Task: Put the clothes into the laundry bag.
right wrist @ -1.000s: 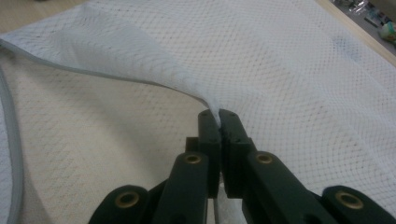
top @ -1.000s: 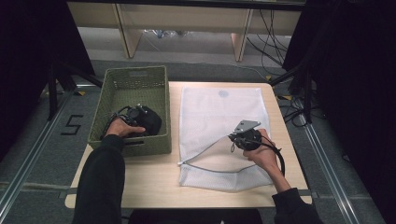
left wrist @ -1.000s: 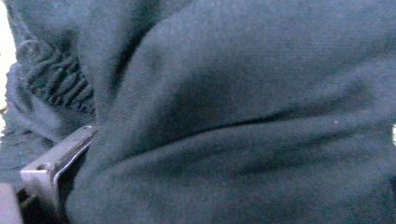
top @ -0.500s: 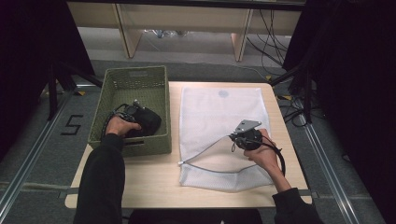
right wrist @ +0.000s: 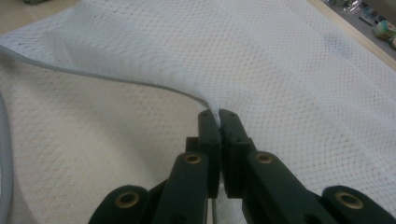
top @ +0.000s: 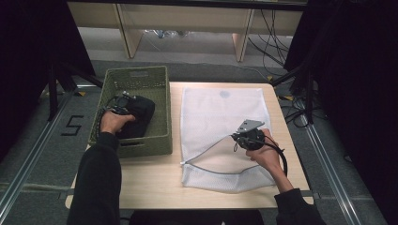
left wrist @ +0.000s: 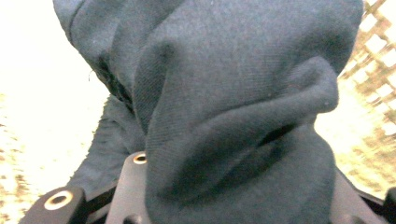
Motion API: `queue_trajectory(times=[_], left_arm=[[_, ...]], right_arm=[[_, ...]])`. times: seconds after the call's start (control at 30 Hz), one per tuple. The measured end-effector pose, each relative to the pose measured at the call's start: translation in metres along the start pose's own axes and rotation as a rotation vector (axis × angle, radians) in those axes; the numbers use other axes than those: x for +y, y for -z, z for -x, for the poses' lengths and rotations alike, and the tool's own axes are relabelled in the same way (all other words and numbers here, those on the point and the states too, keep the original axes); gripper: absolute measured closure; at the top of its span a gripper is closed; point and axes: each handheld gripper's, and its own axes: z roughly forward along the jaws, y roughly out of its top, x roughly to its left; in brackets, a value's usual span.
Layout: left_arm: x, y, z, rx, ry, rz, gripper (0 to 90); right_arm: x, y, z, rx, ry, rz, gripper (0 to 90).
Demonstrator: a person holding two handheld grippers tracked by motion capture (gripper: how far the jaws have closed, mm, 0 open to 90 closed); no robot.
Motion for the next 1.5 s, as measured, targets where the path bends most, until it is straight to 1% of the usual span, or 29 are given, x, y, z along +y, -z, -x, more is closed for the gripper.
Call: queue_trajectory(times=[0.03,0.1,0.17,0.2,0.23,0.3,0.37,0.4,0.43,0.5,0.53,0.57,0.6,0.63,0.7,0.77,0.8,0.87,0.93,1.0,1.07,1.1,1.17,1.23,1.3,1.37,1.4,1.43,1.5], left_arm=[[0.000,0.000,0.000,0.000,0.000,0.000,59.1],[0.003,0.012,-0.002,-0.006,0.009,0.037,59.1],[0.004,0.023,-0.003,-0.032,0.033,0.079,59.1],[0.005,0.028,-0.004,-0.038,0.030,0.083,59.1],[0.006,0.037,-0.004,-0.021,0.020,0.092,59.1],[0.009,0.045,-0.003,-0.028,0.033,0.136,59.2],[0.012,0.057,-0.002,-0.035,0.025,0.161,59.2],[0.012,0.057,-0.002,-0.035,0.025,0.161,59.3],[0.017,0.070,-0.001,-0.040,0.010,0.183,59.3],[0.021,0.083,0.001,-0.052,-0.003,0.190,59.3],[0.021,0.083,0.001,-0.052,-0.003,0.190,59.3],[0.026,0.094,0.003,-0.060,-0.019,0.200,59.4],[0.026,0.094,0.003,-0.060,-0.019,0.200,59.4],[0.029,0.105,0.006,-0.083,-0.016,0.231,59.4],[0.031,0.114,0.010,-0.112,-0.003,0.259,59.5],[0.033,0.123,0.013,-0.128,0.002,0.285,59.5],[0.034,0.128,0.015,-0.142,0.007,0.298,59.6],[0.035,0.138,0.021,-0.148,-0.005,0.318,59.6],[0.037,0.147,0.026,-0.165,-0.022,0.334,59.6],[0.037,0.154,0.031,-0.206,-0.013,0.348,59.6],[0.037,0.157,0.034,-0.215,-0.007,0.353,59.6],[0.038,0.161,0.037,-0.214,-0.026,0.344,59.6],[0.037,0.167,0.043,-0.245,-0.013,0.371,59.6],[0.036,0.172,0.048,-0.274,-0.013,0.375,59.6],[0.034,0.178,0.055,-0.289,-0.029,0.388,59.6],[0.031,0.183,0.066,-0.324,-0.041,0.394,59.6],[0.030,0.185,0.072,-0.343,-0.061,0.389,59.6],[0.028,0.188,0.080,-0.349,-0.083,0.390,59.7],[0.027,0.190,0.085,-0.358,-0.098,0.389,59.7]], right_arm=[[0.000,0.000,0.000,0.001,-0.001,0.000,89.3],[0.000,0.000,0.000,-0.001,-0.004,0.004,89.3],[0.000,0.000,0.001,0.006,0.008,0.006,89.3],[0.000,0.001,0.001,-0.001,-0.005,0.005,89.3],[0.001,0.001,0.001,-0.001,0.007,0.011,89.3],[0.001,0.002,0.001,-0.002,-0.015,0.008,89.3],[0.001,0.002,0.001,-0.003,-0.010,0.010,89.3],[0.001,0.002,0.001,-0.003,-0.010,0.010,89.3],[0.001,0.002,0.002,-0.004,-0.014,0.015,89.3],[0.001,0.002,0.003,-0.002,-0.007,0.009,89.4],[0.001,0.002,0.003,-0.002,-0.007,0.009,89.4],[0.000,0.001,0.003,-0.005,0.001,0.013,89.3],[0.000,0.001,0.003,-0.005,0.001,0.013,89.3],[0.001,0.002,0.004,-0.001,-0.006,0.011,89.3],[0.000,0.003,0.003,-0.003,-0.014,0.012,89.3],[0.001,0.004,0.004,-0.004,-0.019,0.013,89.3],[0.001,0.003,0.005,-0.006,-0.005,0.021,89.3],[0.001,0.004,0.006,-0.005,-0.006,0.019,89.3],[0.001,0.004,0.006,-0.008,-0.017,0.023,89.4],[0.002,0.005,0.008,-0.003,-0.013,0.021,89.4],[0.001,0.005,0.008,-0.001,-0.009,0.018,89.3],[0.001,0.005,0.007,-0.009,-0.018,0.020,89.3],[0.002,0.005,0.008,-0.004,-0.011,0.024,89.4],[0.002,0.005,0.008,-0.006,-0.011,0.025,89.3],[0.002,0.006,0.008,-0.004,-0.024,0.022,89.3],[0.002,0.006,0.009,-0.005,-0.031,0.023,89.3],[0.002,0.006,0.010,-0.004,-0.020,0.026,89.3],[0.002,0.007,0.010,-0.005,-0.022,0.027,89.3],[0.002,0.006,0.010,-0.004,-0.027,0.029,89.3]])
